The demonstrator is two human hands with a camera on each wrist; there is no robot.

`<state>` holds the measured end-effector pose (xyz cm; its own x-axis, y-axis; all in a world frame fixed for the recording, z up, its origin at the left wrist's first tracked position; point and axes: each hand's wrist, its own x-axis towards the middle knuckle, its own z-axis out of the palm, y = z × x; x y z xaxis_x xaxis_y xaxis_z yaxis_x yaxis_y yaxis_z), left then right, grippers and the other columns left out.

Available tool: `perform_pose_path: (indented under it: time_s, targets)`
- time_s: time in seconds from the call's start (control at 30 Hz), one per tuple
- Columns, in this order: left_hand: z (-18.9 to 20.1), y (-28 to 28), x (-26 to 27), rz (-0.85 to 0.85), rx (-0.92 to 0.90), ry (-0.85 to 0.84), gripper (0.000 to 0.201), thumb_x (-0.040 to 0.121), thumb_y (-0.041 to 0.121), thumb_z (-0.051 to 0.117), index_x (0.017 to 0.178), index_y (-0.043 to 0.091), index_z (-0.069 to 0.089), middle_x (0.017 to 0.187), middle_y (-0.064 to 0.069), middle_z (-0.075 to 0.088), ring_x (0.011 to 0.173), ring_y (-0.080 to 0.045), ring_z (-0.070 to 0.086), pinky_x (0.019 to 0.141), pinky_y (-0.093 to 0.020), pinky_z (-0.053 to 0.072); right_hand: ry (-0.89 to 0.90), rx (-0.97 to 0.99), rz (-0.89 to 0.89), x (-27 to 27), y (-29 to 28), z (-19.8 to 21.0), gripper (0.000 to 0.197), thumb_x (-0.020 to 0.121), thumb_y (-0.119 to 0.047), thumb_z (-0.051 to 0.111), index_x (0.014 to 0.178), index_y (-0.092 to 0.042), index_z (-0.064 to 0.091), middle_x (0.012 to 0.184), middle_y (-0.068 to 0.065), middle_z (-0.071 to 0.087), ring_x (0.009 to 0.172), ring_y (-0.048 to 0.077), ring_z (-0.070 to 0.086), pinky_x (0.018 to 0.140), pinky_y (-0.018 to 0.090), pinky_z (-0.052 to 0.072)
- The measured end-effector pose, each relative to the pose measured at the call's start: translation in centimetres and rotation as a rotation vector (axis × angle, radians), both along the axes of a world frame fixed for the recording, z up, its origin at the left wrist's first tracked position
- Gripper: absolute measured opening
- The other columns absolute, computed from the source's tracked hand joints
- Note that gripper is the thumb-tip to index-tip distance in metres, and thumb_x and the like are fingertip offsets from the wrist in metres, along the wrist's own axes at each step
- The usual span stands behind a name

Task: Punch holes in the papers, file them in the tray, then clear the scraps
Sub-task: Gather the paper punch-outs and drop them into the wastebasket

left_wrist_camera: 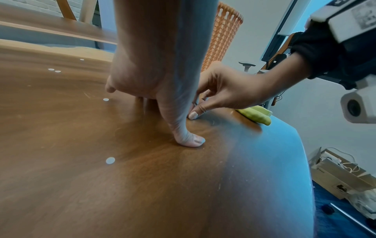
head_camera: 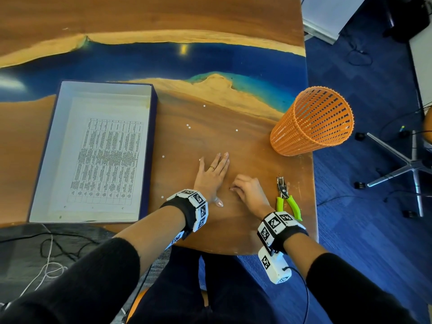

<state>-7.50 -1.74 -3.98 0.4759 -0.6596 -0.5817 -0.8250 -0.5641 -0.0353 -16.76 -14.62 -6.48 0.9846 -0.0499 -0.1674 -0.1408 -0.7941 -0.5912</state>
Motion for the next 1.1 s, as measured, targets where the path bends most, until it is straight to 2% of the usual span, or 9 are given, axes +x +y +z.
perform_pose_path:
  time_s: [0.17, 0.27, 0.37, 0.47, 0.6, 0.8, 0.87, 0.97, 1.1]
  targets:
    - [0.0, -0.1, -0.1, -0.003, 0.013, -0.007, 0.136, 0.064, 0.068, 0.068, 0.147, 0.003, -0.017, 0.157, -0.009, -0.025, 0.147, -0.024, -0.015, 0.115, -0.060, 0.010, 0.023, -0.157, 0.099, 0.4, 0.4, 0.3, 0.008, 0.082, -0.004, 0.056, 0.078, -0.007, 0.062, 0.085, 0.011, 0.063, 0.087, 0.027, 0.058, 0.071, 0.041, 0.040]
    - [0.1, -0.1, -0.1, -0.005, 0.019, -0.008, 0.135, 0.064, 0.068, 0.068, 0.148, 0.004, -0.017, 0.157, -0.008, -0.025, 0.147, -0.024, -0.014, 0.115, -0.060, 0.010, -0.007, -0.199, 0.123, 0.5, 0.5, 0.1, 0.019, 0.081, -0.012, 0.040, 0.076, -0.008, 0.058, 0.083, 0.010, 0.062, 0.086, 0.019, 0.043, 0.072, 0.037, 0.033]
    - [0.2, -0.2, -0.1, -0.005, 0.034, -0.008, 0.135, 0.064, 0.067, 0.069, 0.148, 0.004, -0.017, 0.157, -0.009, -0.025, 0.147, -0.025, -0.014, 0.115, -0.061, 0.010, 0.016, -0.251, 0.144, 0.5, 0.9, 0.5, 0.006, 0.078, 0.000, 0.055, 0.082, -0.004, 0.058, 0.090, 0.015, 0.061, 0.089, 0.022, 0.038, 0.074, 0.044, 0.042]
    - [0.4, -0.3, -0.1, -0.002, 0.034, -0.004, 0.134, 0.065, 0.066, 0.069, 0.148, 0.004, -0.016, 0.157, -0.009, -0.024, 0.147, -0.025, -0.014, 0.115, -0.060, 0.010, 0.099, -0.263, 0.155, 0.8, 1.3, 1.0, 0.016, 0.081, 0.004, 0.055, 0.096, -0.001, 0.057, 0.107, 0.018, 0.057, 0.101, 0.023, 0.036, 0.082, 0.049, 0.040]
    - [0.6, -0.3, -0.1, 0.000, 0.033, 0.014, 0.134, 0.066, 0.065, 0.070, 0.148, 0.003, -0.016, 0.157, -0.009, -0.024, 0.147, -0.025, -0.014, 0.115, -0.061, 0.006, 0.244, -0.299, 0.129, 0.6, 1.4, 1.3, 0.034, 0.077, 0.010, 0.052, 0.107, -0.005, 0.049, 0.122, 0.013, 0.045, 0.114, 0.030, 0.040, 0.089, 0.042, 0.034]
    - [0.9, -0.1, 0.0, 0.003, 0.016, 0.034, 0.134, 0.065, 0.064, 0.071, 0.148, 0.004, -0.015, 0.157, -0.008, -0.024, 0.148, -0.024, -0.013, 0.115, -0.060, 0.003, 0.189, -0.147, -0.053, -0.1, 0.5, 1.0, 0.039, 0.068, 0.019, 0.046, 0.087, -0.014, 0.041, 0.105, 0.012, 0.047, 0.095, 0.028, 0.048, 0.074, 0.030, 0.030]
    - [0.9, -0.2, 0.0, 0.002, 0.015, 0.035, 0.134, 0.064, 0.064, 0.071, 0.149, 0.004, -0.015, 0.157, -0.008, -0.023, 0.148, -0.024, -0.013, 0.114, -0.060, 0.004, 0.157, -0.117, -0.084, 0.0, 0.2, 1.0, 0.037, 0.068, 0.018, 0.046, 0.084, -0.014, 0.042, 0.100, 0.011, 0.049, 0.090, 0.029, 0.050, 0.072, 0.033, 0.034]
    - [1.0, -0.1, 0.0, 0.004, 0.004, 0.037, 0.134, 0.064, 0.065, 0.070, 0.149, 0.004, -0.013, 0.158, -0.008, -0.022, 0.148, -0.024, -0.012, 0.114, -0.060, 0.006, 0.115, -0.066, -0.063, 0.1, -0.3, 1.0, 0.010, 0.084, 0.003, 0.054, 0.088, -0.006, 0.056, 0.095, 0.012, 0.056, 0.084, 0.031, 0.056, 0.076, 0.047, 0.047]
    - [1.0, -0.1, -0.1, -0.004, 0.005, 0.023, 0.133, 0.065, 0.067, 0.068, 0.149, 0.003, -0.013, 0.158, -0.009, -0.022, 0.148, -0.025, -0.011, 0.114, -0.060, 0.010, 0.062, 0.000, -0.004, 0.0, -0.3, 1.3, 0.004, 0.081, -0.005, 0.065, 0.084, -0.003, 0.066, 0.089, 0.011, 0.062, 0.078, 0.029, 0.061, 0.072, 0.045, 0.050]
